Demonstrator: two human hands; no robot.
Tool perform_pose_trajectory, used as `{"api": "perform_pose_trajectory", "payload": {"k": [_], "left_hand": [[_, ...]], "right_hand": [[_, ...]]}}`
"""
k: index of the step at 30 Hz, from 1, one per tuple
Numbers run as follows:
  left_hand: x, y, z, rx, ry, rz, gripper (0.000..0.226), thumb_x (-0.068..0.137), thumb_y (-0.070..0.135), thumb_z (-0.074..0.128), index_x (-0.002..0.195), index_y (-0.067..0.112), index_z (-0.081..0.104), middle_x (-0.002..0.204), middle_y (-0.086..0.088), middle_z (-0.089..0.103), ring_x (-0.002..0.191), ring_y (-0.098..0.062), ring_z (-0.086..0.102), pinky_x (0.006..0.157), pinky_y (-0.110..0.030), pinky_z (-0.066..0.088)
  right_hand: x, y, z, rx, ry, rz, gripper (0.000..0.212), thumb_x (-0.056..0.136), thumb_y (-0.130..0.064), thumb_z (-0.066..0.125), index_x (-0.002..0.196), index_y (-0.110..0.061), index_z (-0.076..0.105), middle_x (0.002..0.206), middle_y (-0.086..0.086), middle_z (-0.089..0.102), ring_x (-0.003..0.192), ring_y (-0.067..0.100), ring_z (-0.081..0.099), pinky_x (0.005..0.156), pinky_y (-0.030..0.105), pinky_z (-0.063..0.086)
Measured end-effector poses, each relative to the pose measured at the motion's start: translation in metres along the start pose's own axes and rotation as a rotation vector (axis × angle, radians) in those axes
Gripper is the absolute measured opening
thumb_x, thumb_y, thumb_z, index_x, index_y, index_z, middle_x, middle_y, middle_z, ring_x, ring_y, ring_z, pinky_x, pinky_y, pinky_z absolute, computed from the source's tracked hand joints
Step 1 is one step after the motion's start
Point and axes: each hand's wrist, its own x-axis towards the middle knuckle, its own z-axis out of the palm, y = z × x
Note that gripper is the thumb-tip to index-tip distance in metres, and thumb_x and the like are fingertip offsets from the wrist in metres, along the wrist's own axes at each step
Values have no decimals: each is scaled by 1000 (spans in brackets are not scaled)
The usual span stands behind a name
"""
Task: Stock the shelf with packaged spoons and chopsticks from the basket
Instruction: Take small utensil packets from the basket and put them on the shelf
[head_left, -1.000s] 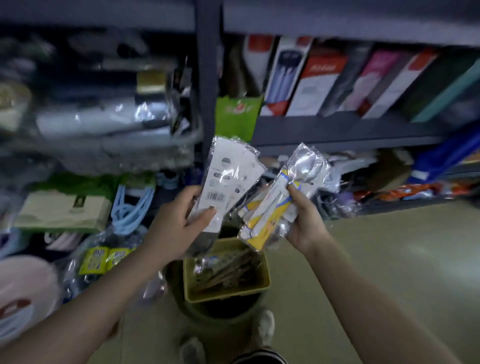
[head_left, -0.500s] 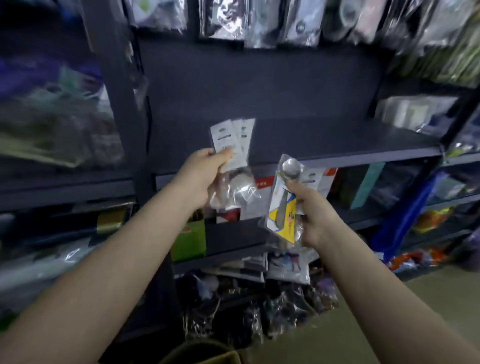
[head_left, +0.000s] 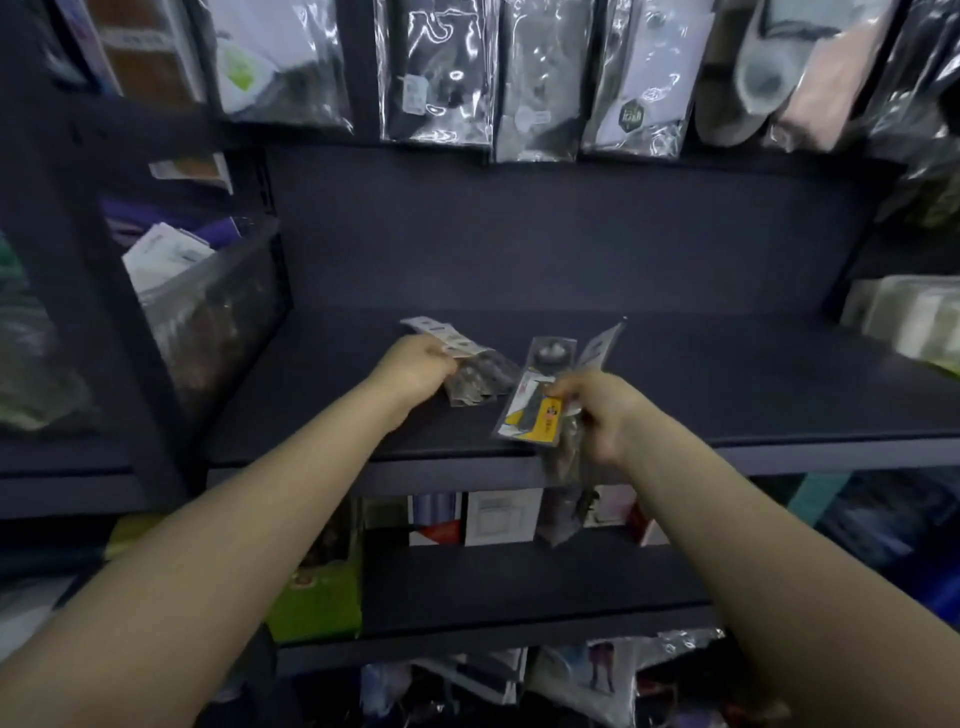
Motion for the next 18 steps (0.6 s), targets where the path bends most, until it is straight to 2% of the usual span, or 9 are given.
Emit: {"api": "perform_pose_trajectory", "payload": {"k": [3,5,7,9,11,12,14,18], "left_hand": [[-11,-10,-8,82,1,103,24,87,5,52,108,9,62,102,0,63,96,-12,57,82,-17,42],[-24,-14,-14,141,24,198,24,88,5,52,108,10,63,103,0,64,95,-9,58,80,-8,41],[-39,-17,-21,182,35,267,22,87,3,53,102,15,63,98,4,65,92,-6,58,81,-5,41],[-53,-21,-27,212,47,308,23,87,4,53,99,22,61,94,11,63,92,-6,59,86,-15,44],[-68,-22,-33,272,58,361,24,87,6,53,102,23,60,90,17,62,88,-4,60,78,-18,46],[-76,-23,-36,310,47,395,25,87,7,53,104,23,60,89,19,62,84,-4,61,73,-19,46],[-92,-25,-40,393,0,469,25,87,10,52,108,21,60,86,19,61,80,-7,61,66,-22,47],[-116,-44,-44,527,-11,525,30,84,23,46,110,19,60,87,10,66,70,-14,63,62,-34,52]], "right_hand": [[32,-14,7,-131,-28,-51,20,87,3,45,69,-3,52,61,14,51,27,15,53,30,17,43],[45,-20,16,-180,-60,-96,15,86,-1,52,71,-3,56,55,10,53,28,14,53,32,16,44],[56,-22,26,-203,-60,-172,11,87,-9,59,86,2,61,63,11,61,44,18,62,45,24,52],[72,-21,35,-335,8,-284,33,88,-24,60,103,6,62,90,20,68,78,31,67,70,39,54],[82,-18,40,-666,99,-399,50,88,-43,52,108,2,64,109,24,65,102,39,61,87,43,48],[82,-17,41,-805,154,-448,54,89,-47,46,108,1,64,113,25,63,107,40,58,88,40,46],[78,-19,39,-891,212,-482,55,93,-47,38,108,1,61,117,26,61,109,40,56,83,36,44],[60,-21,28,-983,445,-582,52,95,-41,38,113,4,56,124,27,55,114,43,53,90,41,44]]}}
